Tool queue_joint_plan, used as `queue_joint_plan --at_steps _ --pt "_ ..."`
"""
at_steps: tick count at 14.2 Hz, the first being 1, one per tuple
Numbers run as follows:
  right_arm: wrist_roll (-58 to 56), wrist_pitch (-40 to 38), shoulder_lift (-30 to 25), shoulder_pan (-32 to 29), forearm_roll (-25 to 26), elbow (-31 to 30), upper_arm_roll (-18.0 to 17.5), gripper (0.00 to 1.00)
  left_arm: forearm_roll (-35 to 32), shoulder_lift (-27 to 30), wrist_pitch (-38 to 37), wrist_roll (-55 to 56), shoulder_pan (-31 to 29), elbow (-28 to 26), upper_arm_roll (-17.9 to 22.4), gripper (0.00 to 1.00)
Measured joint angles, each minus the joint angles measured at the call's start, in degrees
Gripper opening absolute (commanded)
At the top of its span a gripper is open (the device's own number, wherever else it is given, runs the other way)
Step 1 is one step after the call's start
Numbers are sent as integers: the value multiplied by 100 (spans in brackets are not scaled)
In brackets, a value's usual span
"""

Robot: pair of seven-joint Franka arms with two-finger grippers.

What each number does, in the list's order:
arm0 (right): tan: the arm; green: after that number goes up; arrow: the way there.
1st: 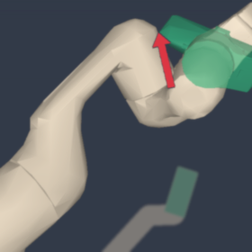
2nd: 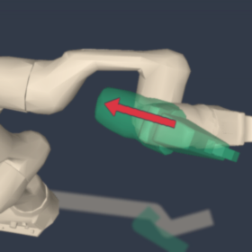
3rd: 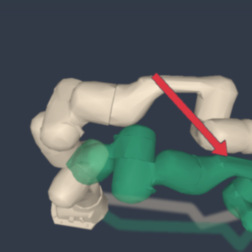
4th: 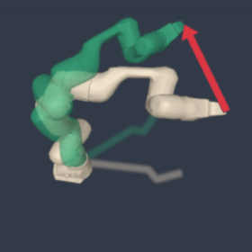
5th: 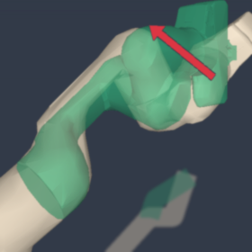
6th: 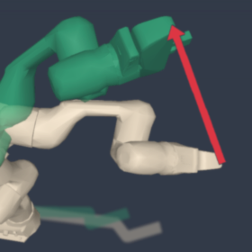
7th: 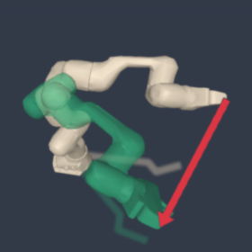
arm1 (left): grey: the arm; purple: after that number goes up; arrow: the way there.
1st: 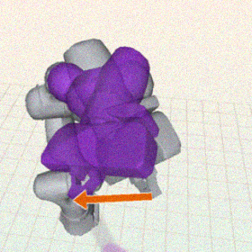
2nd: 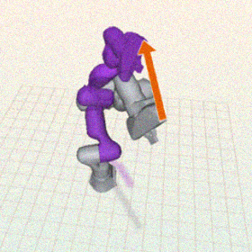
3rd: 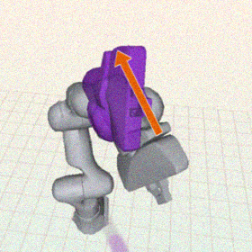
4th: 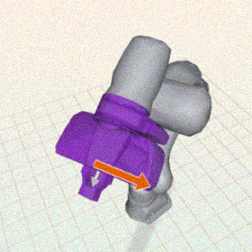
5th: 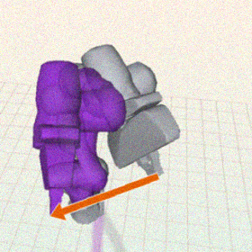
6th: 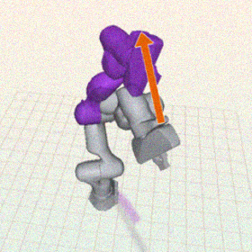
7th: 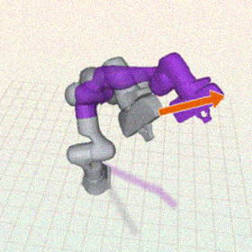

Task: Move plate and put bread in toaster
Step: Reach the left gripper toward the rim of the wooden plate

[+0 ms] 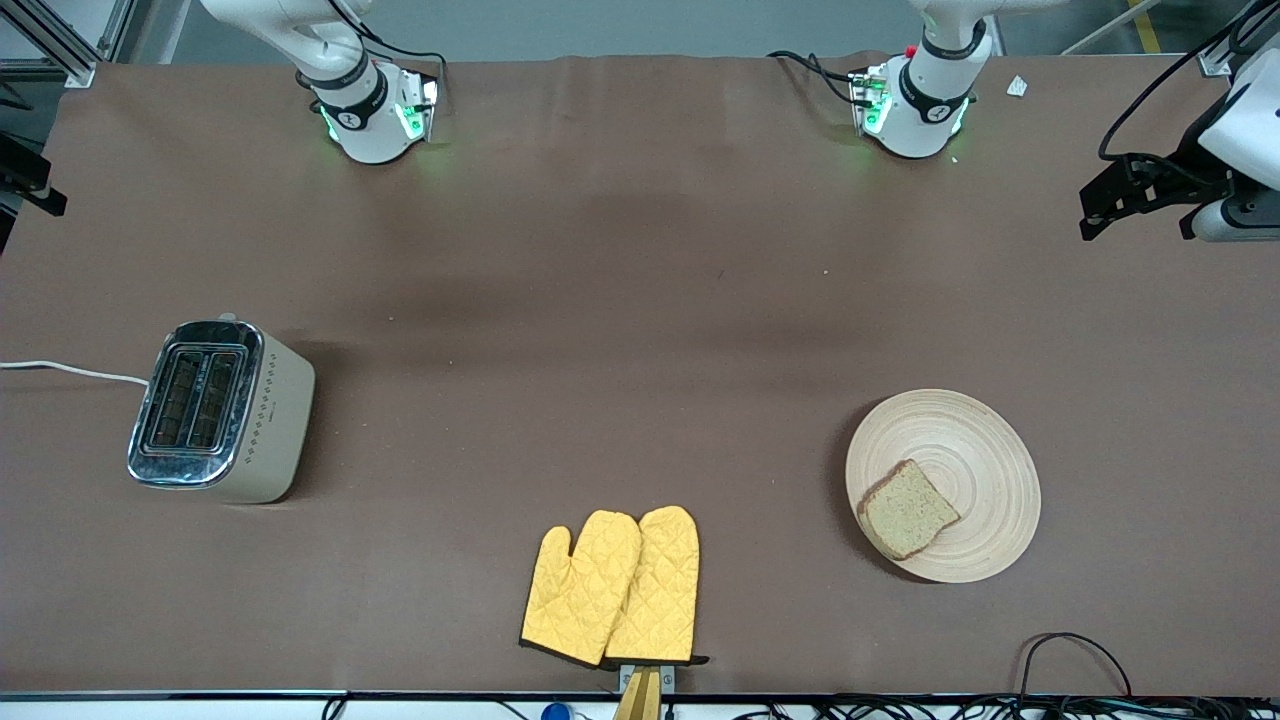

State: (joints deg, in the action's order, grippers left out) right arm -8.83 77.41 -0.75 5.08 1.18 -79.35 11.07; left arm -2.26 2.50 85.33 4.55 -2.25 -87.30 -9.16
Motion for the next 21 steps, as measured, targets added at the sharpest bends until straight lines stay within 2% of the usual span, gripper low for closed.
queue_joint_plan --at_steps 4,7,10,16,21 --pt "-82 -43 -6 0 0 5 -2 100 0 0 0 0 -5 8 0 100" --pt "-126 -397 -24 0 0 7 -1 100 7 -143 -2 0 -66 24 14 100" --pt "-126 -507 -24 -19 0 -23 6 100 327 -803 85 -2 -243 230 86 100" --pt "-126 -796 -38 -87 0 -61 8 100 786 -2140 1081 -195 -864 342 111 100" --pt "-126 -834 -51 -94 7 -55 9 100 1821 -3094 1599 -891 -1597 348 123 100"
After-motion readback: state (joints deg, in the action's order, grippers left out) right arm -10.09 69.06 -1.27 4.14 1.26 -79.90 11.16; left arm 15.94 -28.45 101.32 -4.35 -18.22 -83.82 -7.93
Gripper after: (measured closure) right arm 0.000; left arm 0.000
